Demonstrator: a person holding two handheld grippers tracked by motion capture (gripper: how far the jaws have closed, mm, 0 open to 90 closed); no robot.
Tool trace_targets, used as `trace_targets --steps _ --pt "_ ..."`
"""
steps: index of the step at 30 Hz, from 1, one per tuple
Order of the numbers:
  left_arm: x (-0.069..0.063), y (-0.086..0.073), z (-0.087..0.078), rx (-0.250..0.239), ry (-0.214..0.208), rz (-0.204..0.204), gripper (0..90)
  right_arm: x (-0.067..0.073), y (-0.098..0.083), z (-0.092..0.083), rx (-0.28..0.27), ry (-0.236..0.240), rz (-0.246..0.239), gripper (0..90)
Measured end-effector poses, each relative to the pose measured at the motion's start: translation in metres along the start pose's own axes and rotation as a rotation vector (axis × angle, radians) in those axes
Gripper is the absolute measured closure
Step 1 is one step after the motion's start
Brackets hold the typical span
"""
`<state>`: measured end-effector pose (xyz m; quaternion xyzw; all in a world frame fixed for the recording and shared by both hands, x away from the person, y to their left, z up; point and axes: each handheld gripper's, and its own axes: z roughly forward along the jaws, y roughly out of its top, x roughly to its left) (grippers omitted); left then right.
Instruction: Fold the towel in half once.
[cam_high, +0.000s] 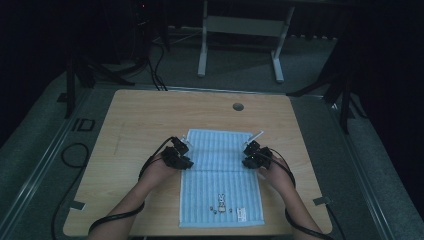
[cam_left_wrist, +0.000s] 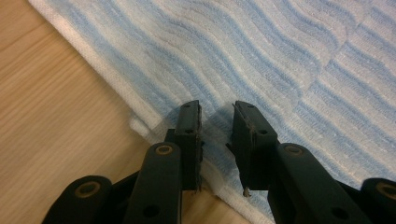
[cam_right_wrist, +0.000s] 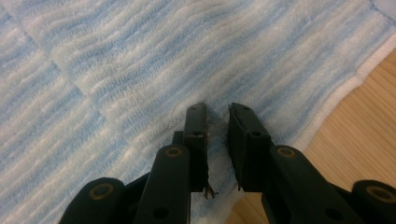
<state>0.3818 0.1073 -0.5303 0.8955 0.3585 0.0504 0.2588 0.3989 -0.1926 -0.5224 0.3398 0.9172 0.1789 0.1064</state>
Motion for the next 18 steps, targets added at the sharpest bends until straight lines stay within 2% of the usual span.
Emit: trace_targets --steps 2,5,11,13,15,18 --pt "0.003 -0.002 -0.002 0.001 0.018 -0.009 69.6 0.002 0.004 0.001 0.001 0.005 -0.001 76.9" --pt "0.001 -0.003 -0.004 0.013 0.036 0.009 69.3 0.004 0.008 0.003 0.001 0.005 -0.012 76.9" --pt "0.002 -0.005 -0.005 0.022 0.030 0.012 69.4 0.006 0.011 0.003 0.008 0.012 -0.003 74.7" --pt "0.004 -0.004 -0.007 0.026 0.021 0.006 69.4 0.005 0.012 -0.002 -0.007 0.009 -0.008 73.9" --pt "0.006 -0.002 -0.011 0.029 0.034 0.011 69.3 0.002 0.015 -0.008 -0.025 0.009 -0.001 73.4" --pt "0.017 0.009 -0.022 0.001 0.069 -0.024 66.1 -0.006 0.022 -0.017 -0.031 -0.014 0.008 71.0"
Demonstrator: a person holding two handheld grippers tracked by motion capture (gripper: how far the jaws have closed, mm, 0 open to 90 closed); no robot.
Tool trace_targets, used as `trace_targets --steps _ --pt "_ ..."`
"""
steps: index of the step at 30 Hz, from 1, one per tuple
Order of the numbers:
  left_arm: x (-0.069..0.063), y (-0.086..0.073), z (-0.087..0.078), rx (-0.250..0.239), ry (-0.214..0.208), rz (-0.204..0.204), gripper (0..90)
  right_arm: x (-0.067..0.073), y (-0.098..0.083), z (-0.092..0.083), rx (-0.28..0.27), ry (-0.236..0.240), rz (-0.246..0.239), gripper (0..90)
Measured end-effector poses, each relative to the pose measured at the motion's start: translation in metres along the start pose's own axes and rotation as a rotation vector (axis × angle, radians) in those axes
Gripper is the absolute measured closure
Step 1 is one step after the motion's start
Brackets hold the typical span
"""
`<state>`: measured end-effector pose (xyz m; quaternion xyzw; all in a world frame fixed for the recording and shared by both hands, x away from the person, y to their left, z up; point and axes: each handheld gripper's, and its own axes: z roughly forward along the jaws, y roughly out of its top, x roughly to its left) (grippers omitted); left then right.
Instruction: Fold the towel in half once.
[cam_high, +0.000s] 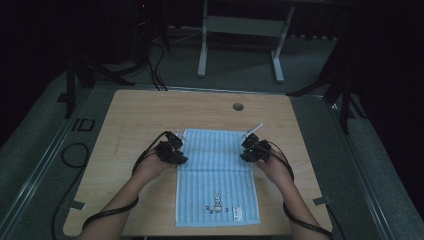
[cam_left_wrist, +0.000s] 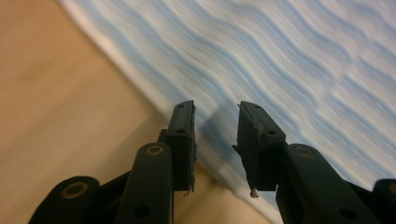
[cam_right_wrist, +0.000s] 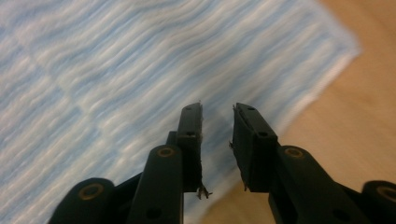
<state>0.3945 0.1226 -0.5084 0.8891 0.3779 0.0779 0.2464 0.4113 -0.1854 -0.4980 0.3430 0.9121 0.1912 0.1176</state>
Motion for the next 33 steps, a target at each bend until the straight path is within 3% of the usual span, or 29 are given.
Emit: trace_targets --steps 3,4,9,13,14,19,25,26,29,33 --pt "0.008 0.008 -0.003 -0.020 0.019 -0.026 58.7 -0.009 0.007 -0.003 0.000 -0.016 0.006 68.5" --pt "0.017 0.016 -0.004 -0.040 0.036 -0.057 57.6 -0.020 0.015 -0.006 -0.006 -0.032 0.027 67.6" --pt "0.040 0.038 -0.001 -0.069 0.042 -0.119 53.6 -0.054 0.035 -0.006 -0.017 -0.045 0.134 65.1" --pt "0.046 0.044 0.003 -0.076 0.054 -0.148 53.6 -0.068 0.042 0.001 -0.007 -0.037 0.185 62.6" --pt "0.052 0.052 0.011 -0.074 0.060 -0.155 53.4 -0.072 0.045 0.007 0.012 -0.039 0.195 59.7" --pt "0.059 0.060 0.027 -0.032 0.106 -0.175 50.5 -0.079 0.049 0.029 0.058 -0.048 0.231 56.5" --pt "0.066 0.062 0.043 -0.003 0.096 -0.199 53.7 -0.081 0.048 0.040 0.083 -0.051 0.252 57.0" --pt "0.068 0.062 0.052 0.011 0.097 -0.202 53.7 -0.081 0.045 0.047 0.075 -0.045 0.286 58.0" --pt "0.068 0.062 0.057 0.009 0.092 -0.214 53.6 -0.082 0.043 0.054 0.095 -0.057 0.293 58.6" --pt "0.065 0.064 0.061 0.002 0.063 -0.186 53.4 -0.080 0.043 0.056 0.081 -0.039 0.298 65.0"
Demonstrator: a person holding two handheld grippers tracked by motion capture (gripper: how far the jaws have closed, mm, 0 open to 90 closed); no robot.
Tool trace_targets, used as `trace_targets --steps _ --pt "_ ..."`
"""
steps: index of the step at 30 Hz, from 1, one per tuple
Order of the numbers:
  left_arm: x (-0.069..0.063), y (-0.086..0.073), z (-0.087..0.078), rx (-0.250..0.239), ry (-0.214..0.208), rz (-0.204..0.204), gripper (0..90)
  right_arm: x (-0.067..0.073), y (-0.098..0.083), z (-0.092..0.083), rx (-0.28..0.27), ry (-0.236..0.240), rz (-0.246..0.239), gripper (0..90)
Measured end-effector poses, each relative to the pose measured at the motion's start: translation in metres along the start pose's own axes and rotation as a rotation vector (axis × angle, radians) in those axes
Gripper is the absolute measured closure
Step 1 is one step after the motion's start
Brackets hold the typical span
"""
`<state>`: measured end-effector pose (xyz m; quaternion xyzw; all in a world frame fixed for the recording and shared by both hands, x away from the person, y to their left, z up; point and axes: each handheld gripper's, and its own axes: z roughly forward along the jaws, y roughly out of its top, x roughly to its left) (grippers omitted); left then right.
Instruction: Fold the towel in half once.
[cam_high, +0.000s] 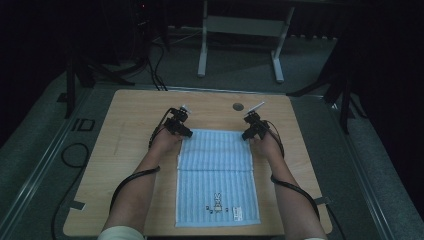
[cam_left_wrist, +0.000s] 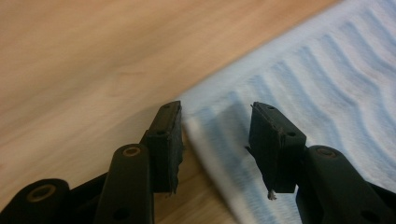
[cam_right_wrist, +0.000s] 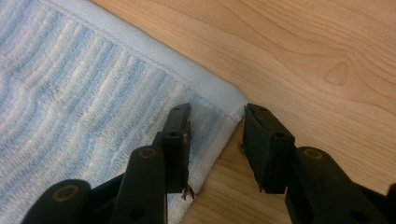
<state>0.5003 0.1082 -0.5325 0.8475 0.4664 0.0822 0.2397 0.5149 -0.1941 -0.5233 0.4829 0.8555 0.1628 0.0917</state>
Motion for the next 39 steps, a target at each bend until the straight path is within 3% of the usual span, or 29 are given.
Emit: trace_targets --steps 2,3,4,5,7,10,11,18,22,25,26,27,28,33,38,39 --pt "-0.001 0.001 0.000 -0.001 0.004 -0.003 54.1 0.003 0.000 0.000 0.003 0.009 -0.017 73.6" --pt "-0.003 0.000 0.001 -0.008 0.030 0.012 56.8 0.004 0.000 0.000 0.002 0.012 -0.022 77.5" --pt "-0.005 0.000 0.001 -0.014 0.026 0.017 63.1 0.006 0.000 0.000 0.003 0.019 -0.032 83.2" --pt "-0.007 0.000 0.001 -0.009 0.005 0.024 74.9 0.008 0.001 0.000 0.005 0.016 -0.041 86.6" --pt "-0.011 0.001 0.000 -0.011 -0.007 0.042 84.7 0.012 0.002 -0.001 0.007 -0.004 -0.072 87.6" --pt "-0.013 0.005 -0.012 -0.053 -0.050 0.030 86.9 0.011 0.003 -0.009 -0.019 -0.010 -0.079 88.1" --pt "-0.013 0.006 -0.017 -0.067 -0.046 0.031 86.9 0.009 0.004 -0.014 -0.035 -0.006 -0.071 88.1" --pt "-0.008 0.020 -0.079 -0.216 -0.083 0.005 87.0 0.004 0.016 -0.063 -0.151 -0.003 -0.081 88.0" --pt "-0.007 0.026 -0.114 -0.264 -0.047 0.023 86.9 0.006 0.026 -0.099 -0.223 -0.024 -0.105 88.1" --pt "-0.009 0.030 -0.141 -0.315 -0.046 0.038 86.8 0.009 0.033 -0.126 -0.275 -0.040 -0.130 88.1" --pt "-0.010 0.031 -0.146 -0.320 -0.050 0.047 86.7 0.011 0.035 -0.137 -0.296 -0.049 -0.141 88.0" --pt "-0.010 0.031 -0.146 -0.320 -0.050 0.047 86.7 0.011 0.035 -0.137 -0.296 -0.049 -0.141 88.0" --pt "-0.013 0.031 -0.161 -0.340 -0.045 0.068 86.7 0.016 0.037 -0.153 -0.322 -0.054 -0.161 88.0" --pt "-0.026 0.013 -0.187 -0.388 -0.095 0.102 86.6 0.030 0.023 -0.179 -0.369 -0.045 -0.217 88.0" --pt "-0.043 -0.026 -0.189 -0.384 -0.136 0.141 86.5 0.046 -0.015 -0.181 -0.389 -0.024 -0.294 87.9" --pt "-0.043 -0.026 -0.189 -0.384 -0.136 0.141 86.5 0.046 -0.015 -0.181 -0.389 -0.024 -0.294 87.9"
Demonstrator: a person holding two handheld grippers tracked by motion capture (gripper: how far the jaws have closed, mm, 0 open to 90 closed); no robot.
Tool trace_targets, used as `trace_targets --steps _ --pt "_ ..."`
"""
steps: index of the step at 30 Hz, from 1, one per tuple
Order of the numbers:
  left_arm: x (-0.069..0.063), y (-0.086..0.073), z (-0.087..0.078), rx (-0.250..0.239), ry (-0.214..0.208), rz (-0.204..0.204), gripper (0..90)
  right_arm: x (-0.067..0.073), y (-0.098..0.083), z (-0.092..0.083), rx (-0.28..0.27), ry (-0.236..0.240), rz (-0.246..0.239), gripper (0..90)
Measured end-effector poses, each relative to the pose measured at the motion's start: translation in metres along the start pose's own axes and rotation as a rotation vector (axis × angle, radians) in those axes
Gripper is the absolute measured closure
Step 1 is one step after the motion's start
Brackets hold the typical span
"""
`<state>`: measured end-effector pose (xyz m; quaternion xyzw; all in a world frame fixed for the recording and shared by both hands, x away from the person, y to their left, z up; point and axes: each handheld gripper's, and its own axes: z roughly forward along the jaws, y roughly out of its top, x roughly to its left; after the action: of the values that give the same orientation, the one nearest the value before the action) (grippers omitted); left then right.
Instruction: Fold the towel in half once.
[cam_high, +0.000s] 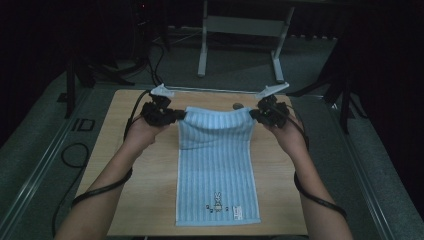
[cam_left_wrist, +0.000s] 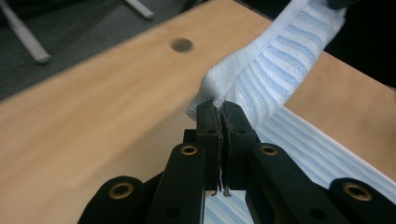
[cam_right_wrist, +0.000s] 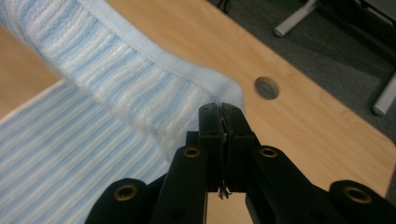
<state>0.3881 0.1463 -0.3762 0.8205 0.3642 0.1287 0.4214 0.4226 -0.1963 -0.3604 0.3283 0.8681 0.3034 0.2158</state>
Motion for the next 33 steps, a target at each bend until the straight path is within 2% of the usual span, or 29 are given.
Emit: trace_targets --steps 1,2,4,6,7,8,9,10,12,13,14,16,17,18,19,23,25,27,28,30,32,33 --pt "-0.011 -0.016 -0.005 -0.003 -0.016 0.013 86.5 0.005 -0.007 -0.002 0.001 0.013 -0.005 88.0" --pt "-0.017 -0.024 -0.007 -0.004 -0.024 0.016 86.5 0.016 -0.023 -0.008 -0.015 0.036 -0.013 88.0" --pt "-0.029 -0.042 -0.009 -0.011 -0.055 0.002 86.4 0.029 -0.039 -0.010 -0.002 0.052 -0.045 88.0" --pt "-0.042 -0.061 -0.009 -0.006 -0.049 0.016 86.5 0.041 -0.055 -0.011 0.001 0.077 -0.053 88.0" --pt "-0.045 -0.068 -0.008 0.002 -0.066 0.008 86.4 0.047 -0.064 -0.011 0.011 0.087 -0.066 87.9" --pt "-0.053 -0.081 -0.006 0.016 -0.067 0.018 86.4 0.051 -0.071 -0.011 0.014 0.090 -0.068 87.9" --pt "-0.056 -0.088 -0.005 0.019 -0.066 0.022 86.4 0.057 -0.082 -0.010 0.017 0.107 -0.061 87.9" --pt "-0.060 -0.100 -0.001 0.043 -0.090 0.010 86.4 0.061 -0.089 -0.009 0.022 0.121 -0.059 87.9" --pt "-0.068 -0.118 0.005 0.068 -0.094 0.011 86.2 0.071 -0.106 -0.006 0.049 0.127 -0.067 87.9" --pt "-0.071 -0.125 0.007 0.084 -0.115 0.003 86.1 0.075 -0.116 -0.003 0.052 0.151 -0.050 87.9" --pt "-0.073 -0.131 0.009 0.086 -0.112 0.001 86.1 0.079 -0.124 -0.001 0.064 0.169 -0.044 87.9" --pt "-0.076 -0.145 0.017 0.117 -0.122 -0.006 86.1 0.084 -0.139 0.006 0.096 0.167 -0.042 87.9" --pt "-0.077 -0.150 0.022 0.132 -0.114 -0.007 86.1 0.086 -0.145 0.010 0.105 0.191 -0.021 87.9" --pt "-0.076 -0.155 0.027 0.156 -0.116 -0.011 86.1 0.087 -0.152 0.014 0.122 0.208 -0.020 87.9" --pt "-0.075 -0.159 0.031 0.169 -0.117 -0.024 86.1 0.088 -0.157 0.019 0.138 0.202 -0.017 87.9" --pt "-0.068 -0.168 0.045 0.201 -0.123 -0.061 86.1 0.085 -0.171 0.033 0.177 0.230 0.017 87.8" --pt "-0.064 -0.169 0.052 0.224 -0.134 -0.080 86.1 0.084 -0.172 0.039 0.190 0.233 0.026 87.8" --pt "-0.058 -0.166 0.055 0.217 -0.127 -0.096 86.1 0.082 -0.169 0.045 0.200 0.233 0.023 87.9" --pt "-0.056 -0.164 0.054 0.212 -0.130 -0.097 86.1 0.081 -0.166 0.046 0.201 0.231 0.021 87.9" --pt "-0.057 -0.154 0.043 0.157 -0.123 -0.090 86.1 0.076 -0.157 0.041 0.177 0.217 0.021 87.9" --pt "-0.064 -0.149 0.026 0.103 -0.122 -0.069 86.1 0.074 -0.149 0.022 0.124 0.198 0.015 87.9" --pt "-0.070 -0.149 0.016 0.083 -0.136 -0.054 86.0 0.074 -0.147 0.009 0.092 0.186 0.014 87.8"
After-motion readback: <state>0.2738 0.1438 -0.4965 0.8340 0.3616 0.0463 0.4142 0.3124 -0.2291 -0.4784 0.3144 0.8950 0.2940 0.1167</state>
